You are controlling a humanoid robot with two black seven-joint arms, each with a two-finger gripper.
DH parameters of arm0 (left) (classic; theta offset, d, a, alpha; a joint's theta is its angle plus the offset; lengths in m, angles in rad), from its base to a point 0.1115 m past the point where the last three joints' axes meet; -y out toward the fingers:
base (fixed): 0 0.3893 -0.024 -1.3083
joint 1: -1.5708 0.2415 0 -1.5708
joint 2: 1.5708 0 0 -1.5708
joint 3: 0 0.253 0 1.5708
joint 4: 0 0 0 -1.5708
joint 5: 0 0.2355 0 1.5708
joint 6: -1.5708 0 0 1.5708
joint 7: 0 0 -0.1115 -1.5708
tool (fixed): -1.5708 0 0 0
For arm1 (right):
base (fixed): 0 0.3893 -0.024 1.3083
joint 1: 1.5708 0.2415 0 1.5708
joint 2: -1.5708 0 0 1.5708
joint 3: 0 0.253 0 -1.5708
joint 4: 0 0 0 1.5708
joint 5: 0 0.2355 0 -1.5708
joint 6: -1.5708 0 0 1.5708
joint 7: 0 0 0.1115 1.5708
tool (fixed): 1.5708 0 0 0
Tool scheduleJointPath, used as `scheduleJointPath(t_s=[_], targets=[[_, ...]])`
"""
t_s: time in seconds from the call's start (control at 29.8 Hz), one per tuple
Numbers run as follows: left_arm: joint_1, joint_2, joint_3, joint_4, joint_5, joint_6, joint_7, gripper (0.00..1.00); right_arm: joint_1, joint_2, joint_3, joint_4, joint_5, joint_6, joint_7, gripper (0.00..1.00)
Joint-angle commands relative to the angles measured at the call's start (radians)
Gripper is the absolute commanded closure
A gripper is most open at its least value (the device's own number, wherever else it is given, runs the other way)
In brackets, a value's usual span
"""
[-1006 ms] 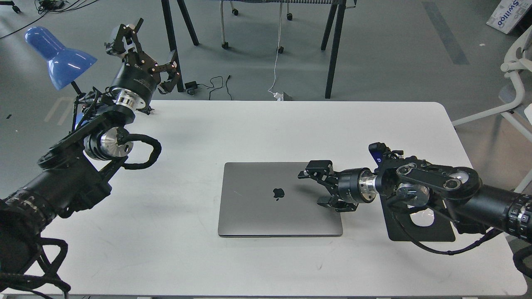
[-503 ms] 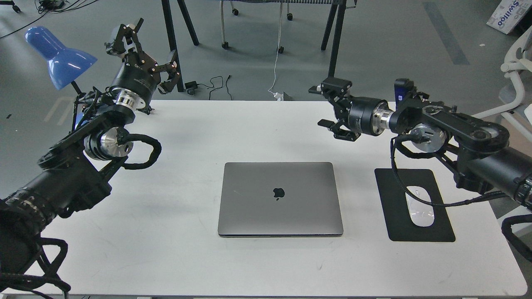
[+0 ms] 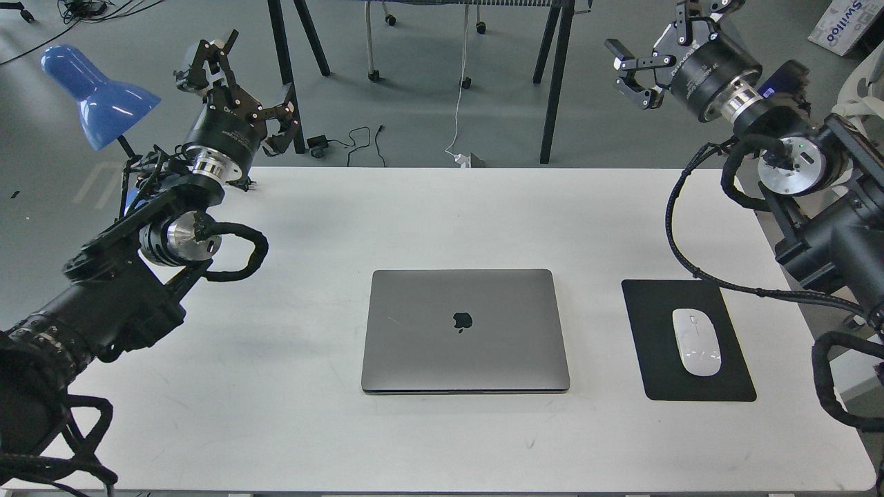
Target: Close notebook with right arm
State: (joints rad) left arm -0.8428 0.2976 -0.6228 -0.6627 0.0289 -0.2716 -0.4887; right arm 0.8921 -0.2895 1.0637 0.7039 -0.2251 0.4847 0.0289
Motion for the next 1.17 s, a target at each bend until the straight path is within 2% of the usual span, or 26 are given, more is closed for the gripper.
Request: scheduleJointPath(t_s=[0.0,0.27,0.5,1.14], targets=[[-0.001,0.000,0.000,0.000,0.000,0.000,0.000,0.00,-0.050,0.001,0.013,0.048,0.090,0.004,0.002,0.00],[0.001,0.000,0.000,0.000,0.000,-0.001,0.000,0.00,-0.168,0.001,0.022,0.150,0.108,0.004,0.002,0.00],[0.001,0.000,0.000,0.000,0.000,0.000,0.000,0.00,-0.200,0.015,0.097,0.141,0.108,-0.003,0.002,0.00],[-0.001,0.000,0.000,0.000,0.000,0.000,0.000,0.00,-0.200,0.016,0.099,0.135,0.107,-0.035,0.003,0.00]])
